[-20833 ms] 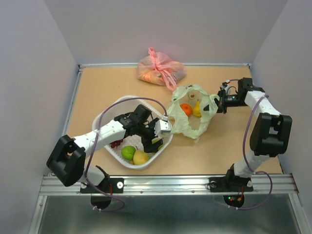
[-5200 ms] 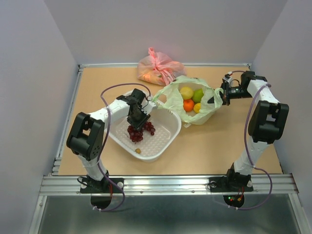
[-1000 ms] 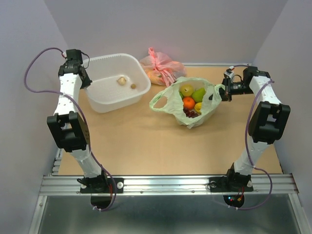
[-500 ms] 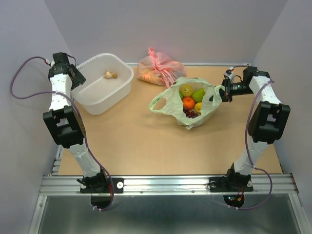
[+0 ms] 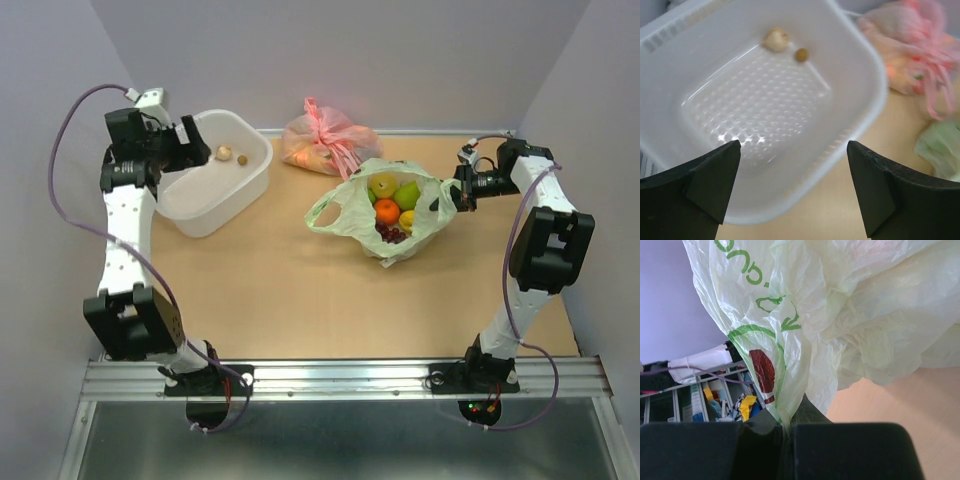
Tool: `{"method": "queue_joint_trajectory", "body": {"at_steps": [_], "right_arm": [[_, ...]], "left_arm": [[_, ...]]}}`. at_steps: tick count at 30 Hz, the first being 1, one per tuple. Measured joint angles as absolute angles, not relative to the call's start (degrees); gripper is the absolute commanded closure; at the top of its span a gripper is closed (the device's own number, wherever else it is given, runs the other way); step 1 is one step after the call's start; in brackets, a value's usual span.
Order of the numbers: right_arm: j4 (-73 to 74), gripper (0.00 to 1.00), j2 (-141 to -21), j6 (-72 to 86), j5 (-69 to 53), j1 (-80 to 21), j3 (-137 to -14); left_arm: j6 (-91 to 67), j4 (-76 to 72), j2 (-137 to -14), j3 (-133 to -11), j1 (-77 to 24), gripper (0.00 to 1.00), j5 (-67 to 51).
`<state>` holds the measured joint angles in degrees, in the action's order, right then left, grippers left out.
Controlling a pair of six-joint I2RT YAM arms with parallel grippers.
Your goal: Place the fake fruits into the plastic bag and tie a complex knot
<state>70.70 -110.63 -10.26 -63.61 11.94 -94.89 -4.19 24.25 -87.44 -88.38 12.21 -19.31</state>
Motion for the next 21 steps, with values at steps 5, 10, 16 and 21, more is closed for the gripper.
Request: {"method": "queue_joint_trajectory", "body": {"at_steps": [5, 10, 16, 21], "right_arm": [[71.66, 1.00, -110.89, -11.86, -63.66, 11.94, -94.89], [72.12, 0.99, -110.89, -13.37, -64.03, 11.94, -94.87], [72.71, 1.00, -110.89, -15.09, -64.62, 11.94, -94.80], [72.99, 1.00, -110.89, -16.16, -64.93, 11.94, -94.78]], "left_arm": [[10.46, 20.78, -72.97, -80.79, -0.08, 0.04, -32.42], [12.19, 16.43, -70.15, -71.96, -12.97, 0.01, -38.02], [2.46, 8.08, -77.71, -60.42, -15.33, 0.01, -37.41], [-2.26, 0.56, -79.59, -55.96, -16.49, 0.01, -37.04]]}}
